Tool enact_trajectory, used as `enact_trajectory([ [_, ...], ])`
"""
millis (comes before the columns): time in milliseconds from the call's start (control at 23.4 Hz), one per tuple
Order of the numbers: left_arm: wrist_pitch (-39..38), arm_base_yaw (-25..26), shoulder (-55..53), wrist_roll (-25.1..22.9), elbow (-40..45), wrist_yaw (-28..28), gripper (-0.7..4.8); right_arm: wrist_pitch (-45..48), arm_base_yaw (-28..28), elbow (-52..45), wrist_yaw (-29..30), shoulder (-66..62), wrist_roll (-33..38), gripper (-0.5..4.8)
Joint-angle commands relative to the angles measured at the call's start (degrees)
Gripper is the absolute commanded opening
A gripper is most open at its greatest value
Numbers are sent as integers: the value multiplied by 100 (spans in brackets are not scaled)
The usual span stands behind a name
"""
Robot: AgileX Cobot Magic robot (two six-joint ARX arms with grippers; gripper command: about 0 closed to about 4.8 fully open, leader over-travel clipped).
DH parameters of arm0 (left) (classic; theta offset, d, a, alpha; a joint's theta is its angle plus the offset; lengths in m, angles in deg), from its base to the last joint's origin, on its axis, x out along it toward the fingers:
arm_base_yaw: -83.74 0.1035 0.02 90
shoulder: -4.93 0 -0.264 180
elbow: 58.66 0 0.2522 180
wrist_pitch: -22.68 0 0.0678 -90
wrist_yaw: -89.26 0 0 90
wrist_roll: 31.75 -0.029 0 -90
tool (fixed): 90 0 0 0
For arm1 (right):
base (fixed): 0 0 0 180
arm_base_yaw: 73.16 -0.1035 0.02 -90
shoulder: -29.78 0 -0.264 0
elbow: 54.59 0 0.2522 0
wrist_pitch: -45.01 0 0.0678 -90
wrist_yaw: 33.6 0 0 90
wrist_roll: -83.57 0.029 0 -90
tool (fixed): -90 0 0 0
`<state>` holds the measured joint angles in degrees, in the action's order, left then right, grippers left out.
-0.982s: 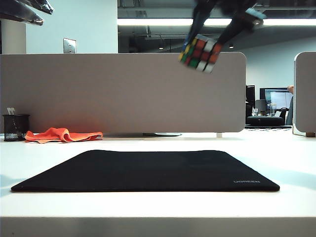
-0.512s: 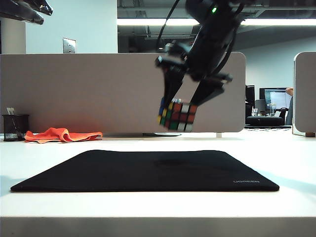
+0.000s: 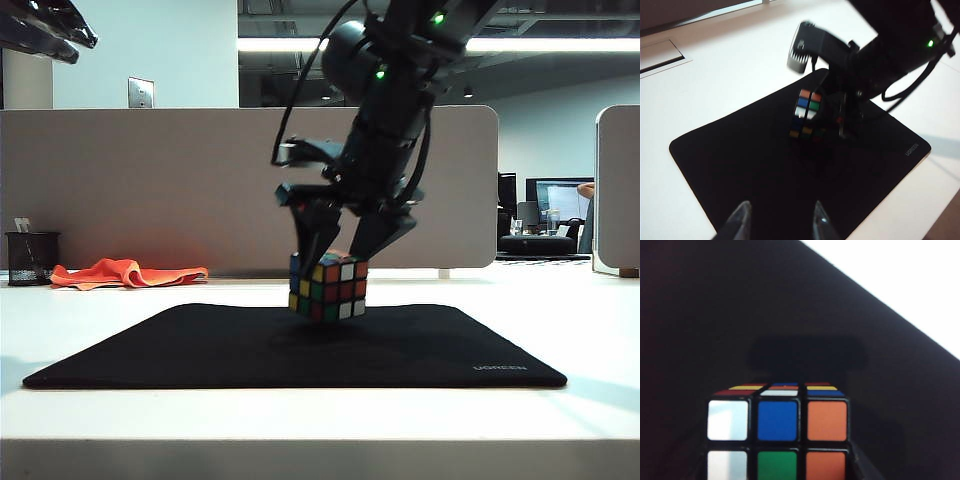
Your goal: Pick up the cube on the right side of the mouse pad, then place it in the center of the mouse pad.
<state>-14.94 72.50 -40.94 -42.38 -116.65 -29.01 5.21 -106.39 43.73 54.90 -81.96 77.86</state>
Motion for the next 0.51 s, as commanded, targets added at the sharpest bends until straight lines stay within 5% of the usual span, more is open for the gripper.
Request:
enact_trajectory([
  [43, 28, 2, 7, -17, -39, 13, 156, 83, -66, 35, -22, -22, -76, 333],
  [171, 24, 2, 7, -13, -39, 13, 156, 50, -103, 35, -24, -74, -79, 346],
  [256, 17, 2, 7, -11, -39, 13, 156, -7, -107, 35, -33, -81, -79, 445],
  [512, -15, 2, 7, -11, -39, 15, 156, -127, -107, 37, 2, 107, -76, 454],
])
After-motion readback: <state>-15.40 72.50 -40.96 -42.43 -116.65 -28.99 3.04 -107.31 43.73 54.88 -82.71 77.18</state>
